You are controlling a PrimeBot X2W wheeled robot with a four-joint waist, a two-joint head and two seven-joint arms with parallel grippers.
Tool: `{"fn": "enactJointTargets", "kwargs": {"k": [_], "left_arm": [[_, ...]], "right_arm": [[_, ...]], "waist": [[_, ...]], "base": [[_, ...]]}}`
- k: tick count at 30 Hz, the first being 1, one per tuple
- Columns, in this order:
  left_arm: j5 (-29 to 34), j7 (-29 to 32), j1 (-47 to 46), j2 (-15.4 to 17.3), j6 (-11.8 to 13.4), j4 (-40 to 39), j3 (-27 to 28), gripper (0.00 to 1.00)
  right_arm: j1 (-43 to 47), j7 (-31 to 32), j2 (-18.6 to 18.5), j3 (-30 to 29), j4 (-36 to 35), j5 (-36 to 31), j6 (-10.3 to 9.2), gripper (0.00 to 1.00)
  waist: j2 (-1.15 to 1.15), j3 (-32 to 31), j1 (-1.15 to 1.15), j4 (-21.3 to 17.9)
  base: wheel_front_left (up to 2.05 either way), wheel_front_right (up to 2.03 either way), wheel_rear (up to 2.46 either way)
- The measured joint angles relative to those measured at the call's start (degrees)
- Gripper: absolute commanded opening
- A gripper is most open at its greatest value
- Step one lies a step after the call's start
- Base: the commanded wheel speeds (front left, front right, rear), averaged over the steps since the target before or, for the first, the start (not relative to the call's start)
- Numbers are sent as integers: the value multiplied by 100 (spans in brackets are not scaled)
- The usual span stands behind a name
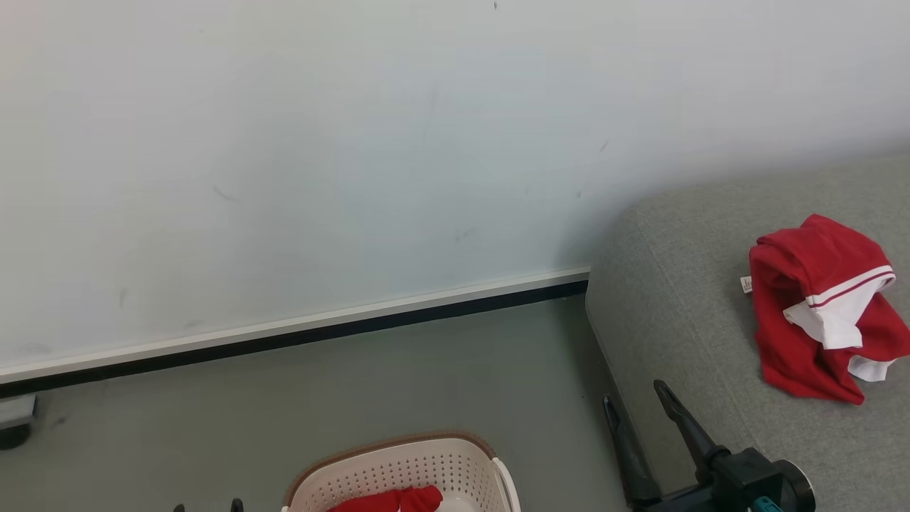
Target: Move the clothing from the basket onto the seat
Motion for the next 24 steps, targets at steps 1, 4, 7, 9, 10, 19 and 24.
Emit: {"fn": "enactJointTargets", "kwargs": {"k": [1,4,7,9,10,19,24], "left_arm": [[7,0,18,-4,-2,10,4,100],[48,0,23,-10,-37,30,0,100],[83,0,23,-16,-49,47,-33,100],[125,0,23,-22,-49,59,-55,100],[146,0,23,-23,-49,63,-62,100],[191,0,24,-32,-2,79,-109,100],[209,0,23,-34,10,96,-124,100]], "right_arm": [[-1,0,-2,5,-4,7,0,100],[5,0,-8,8,-21,33,0,100],[15,0,-24,-12,-35,33,0,100],[28,0,-32,-9,-37,34,0,100],[38,0,-33,-7,-37,34,0,100],[47,0,-24,-3,-46,34,0,100],[46,0,-25,-1,-46,41,0,100]], "waist": [[0,-1,0,0],[0,7,0,1],[0,23,0,17],[0,39,0,25],[0,50,0,28],[0,90,0,61],[0,92,0,64]], "base": [[0,0,0],[0,0,0],[0,0,0],[0,0,0],[0,0,0],[0,0,0],[0,0,0]]}}
